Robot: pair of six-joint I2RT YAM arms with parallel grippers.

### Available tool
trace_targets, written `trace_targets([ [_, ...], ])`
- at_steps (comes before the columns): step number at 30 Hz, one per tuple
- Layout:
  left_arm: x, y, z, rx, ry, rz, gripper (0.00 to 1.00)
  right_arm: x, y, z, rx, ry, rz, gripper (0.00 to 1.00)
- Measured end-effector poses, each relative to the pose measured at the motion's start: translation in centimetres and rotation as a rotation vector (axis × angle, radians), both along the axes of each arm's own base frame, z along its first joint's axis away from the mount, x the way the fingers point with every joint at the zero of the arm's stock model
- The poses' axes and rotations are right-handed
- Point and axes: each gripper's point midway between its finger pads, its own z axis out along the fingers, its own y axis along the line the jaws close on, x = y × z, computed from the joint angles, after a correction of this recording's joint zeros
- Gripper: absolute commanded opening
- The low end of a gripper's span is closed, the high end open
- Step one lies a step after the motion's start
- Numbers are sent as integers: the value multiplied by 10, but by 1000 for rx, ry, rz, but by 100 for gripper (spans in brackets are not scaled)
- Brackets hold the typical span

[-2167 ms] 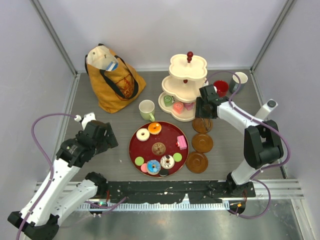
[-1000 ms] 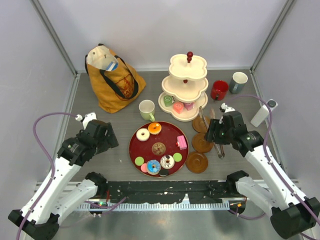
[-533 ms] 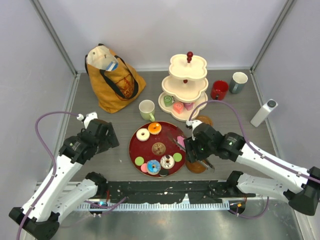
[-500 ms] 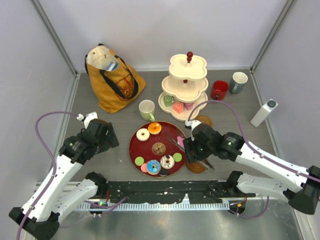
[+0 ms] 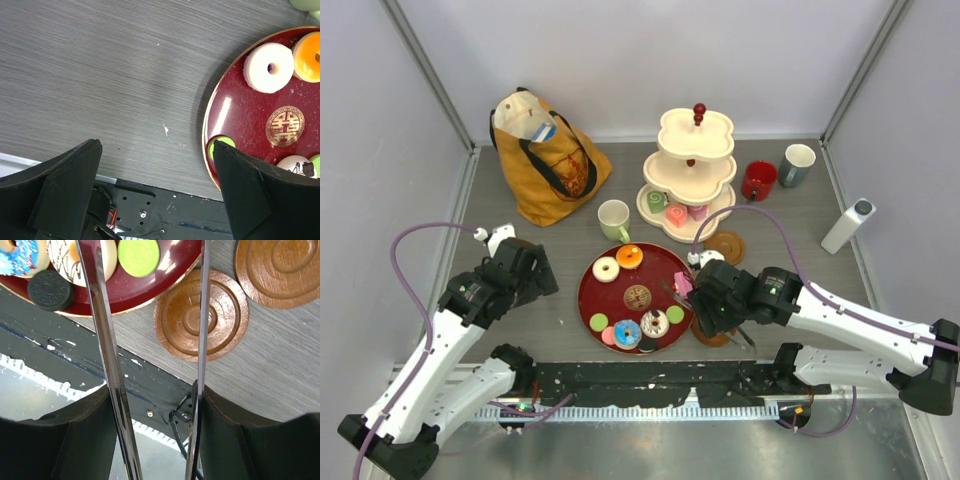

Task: Serve the afternoon tea

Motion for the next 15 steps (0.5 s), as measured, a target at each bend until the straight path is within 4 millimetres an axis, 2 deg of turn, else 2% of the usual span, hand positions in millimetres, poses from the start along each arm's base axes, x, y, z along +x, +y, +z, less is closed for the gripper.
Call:
trace_targets([
  [3, 0, 0, 0, 0, 0, 0, 100, -2, -6, -2, -22, 12, -15, 61],
  [9, 0, 0, 0, -1, 2, -2, 100, -7, -4, -4, -15, 32, 3, 61],
  [15, 0, -1, -1, 0, 9, -3, 100, -24, 21, 0, 60, 50, 167, 61],
])
